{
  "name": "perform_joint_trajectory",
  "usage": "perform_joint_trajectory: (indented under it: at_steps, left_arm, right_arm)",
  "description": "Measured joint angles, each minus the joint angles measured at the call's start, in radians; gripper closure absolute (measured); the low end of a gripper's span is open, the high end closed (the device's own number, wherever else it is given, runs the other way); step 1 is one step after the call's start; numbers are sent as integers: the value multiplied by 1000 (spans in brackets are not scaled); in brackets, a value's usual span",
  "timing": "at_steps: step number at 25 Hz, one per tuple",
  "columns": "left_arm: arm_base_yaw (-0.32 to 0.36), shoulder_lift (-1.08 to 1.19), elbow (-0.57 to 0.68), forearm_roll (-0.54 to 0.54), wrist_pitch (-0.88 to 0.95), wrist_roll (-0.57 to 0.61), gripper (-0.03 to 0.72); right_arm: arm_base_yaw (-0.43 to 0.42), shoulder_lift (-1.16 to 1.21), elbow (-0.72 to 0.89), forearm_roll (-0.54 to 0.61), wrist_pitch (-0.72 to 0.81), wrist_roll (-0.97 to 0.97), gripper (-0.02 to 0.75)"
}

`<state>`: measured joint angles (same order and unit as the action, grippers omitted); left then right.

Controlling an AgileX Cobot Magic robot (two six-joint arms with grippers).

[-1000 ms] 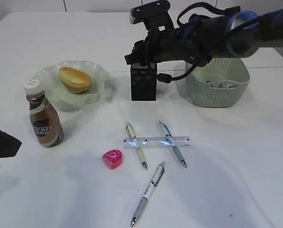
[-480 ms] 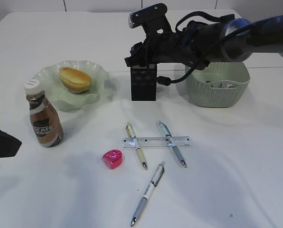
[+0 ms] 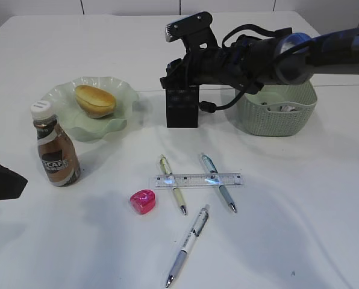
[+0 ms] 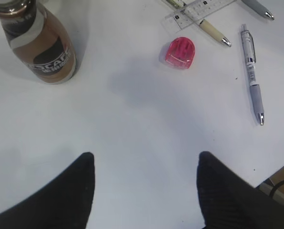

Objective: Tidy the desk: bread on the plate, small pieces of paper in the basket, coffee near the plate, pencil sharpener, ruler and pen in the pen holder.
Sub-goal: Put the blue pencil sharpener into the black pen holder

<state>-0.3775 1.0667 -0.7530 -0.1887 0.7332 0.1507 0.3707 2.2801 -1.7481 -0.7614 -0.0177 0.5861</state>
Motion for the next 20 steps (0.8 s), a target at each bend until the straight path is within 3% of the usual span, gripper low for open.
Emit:
perform_joint_trajectory:
  at_steps: [20]
  left_arm:
    - [0,0,0,0,-4,0,218]
  right_arm:
    - [-20,4,-18,-31,-15,0,397]
